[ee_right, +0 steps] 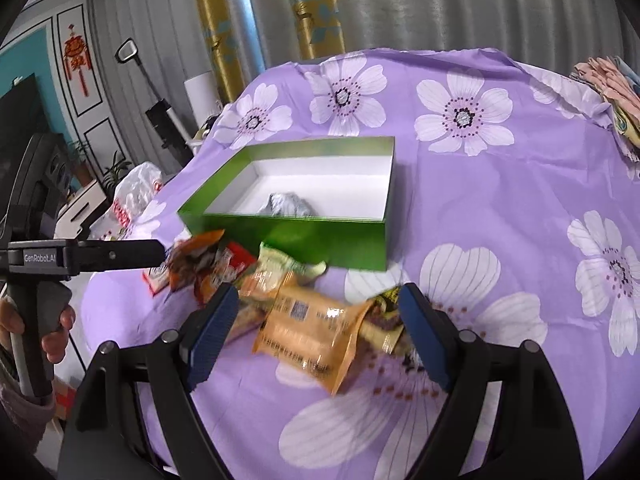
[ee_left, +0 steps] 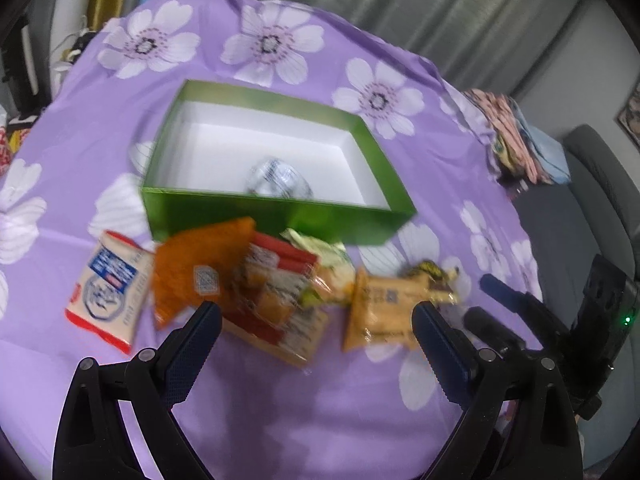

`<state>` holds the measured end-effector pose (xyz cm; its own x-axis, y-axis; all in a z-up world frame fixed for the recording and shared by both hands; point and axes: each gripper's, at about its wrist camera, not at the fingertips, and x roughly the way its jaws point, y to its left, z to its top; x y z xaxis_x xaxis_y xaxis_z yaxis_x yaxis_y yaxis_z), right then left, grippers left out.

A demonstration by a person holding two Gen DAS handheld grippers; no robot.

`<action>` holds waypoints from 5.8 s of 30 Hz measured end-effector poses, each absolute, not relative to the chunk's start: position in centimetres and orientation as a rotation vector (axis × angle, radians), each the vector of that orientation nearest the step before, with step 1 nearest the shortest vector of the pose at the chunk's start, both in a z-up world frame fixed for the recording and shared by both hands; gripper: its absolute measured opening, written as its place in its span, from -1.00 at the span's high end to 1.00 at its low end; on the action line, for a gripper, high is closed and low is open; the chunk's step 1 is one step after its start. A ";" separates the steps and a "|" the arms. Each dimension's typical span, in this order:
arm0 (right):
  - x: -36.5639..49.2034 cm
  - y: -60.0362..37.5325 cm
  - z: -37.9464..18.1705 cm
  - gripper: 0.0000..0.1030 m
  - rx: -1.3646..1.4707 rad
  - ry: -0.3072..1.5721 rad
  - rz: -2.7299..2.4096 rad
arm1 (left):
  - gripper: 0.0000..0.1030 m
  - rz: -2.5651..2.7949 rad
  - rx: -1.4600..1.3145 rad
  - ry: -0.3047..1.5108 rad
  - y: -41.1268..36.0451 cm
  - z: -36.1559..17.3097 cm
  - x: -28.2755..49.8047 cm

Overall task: Organize snacks
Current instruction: 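Reach the right tool to the yellow bread bag and grasp it, then carry the yellow bread bag into the box and open the right tool, then move the right tool to the orange bag and grasp it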

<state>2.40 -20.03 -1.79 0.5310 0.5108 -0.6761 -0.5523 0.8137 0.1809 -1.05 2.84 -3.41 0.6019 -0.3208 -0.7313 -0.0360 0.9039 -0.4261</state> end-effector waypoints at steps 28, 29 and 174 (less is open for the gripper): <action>1.8 -20.0 -7.7 -0.39 -0.004 0.912 0.671 | -0.86 -0.306 -0.346 1.053 -5.3 -8.2 2.8; 2.0 -20.0 -7.8 -0.36 0.002 0.915 0.671 | -0.86 -0.304 -0.349 1.056 -5.3 -8.3 2.9; 2.1 -5.1 -4.6 -0.46 -0.198 0.849 0.938 | -0.66 -0.112 -0.872 0.955 13.9 -8.8 0.0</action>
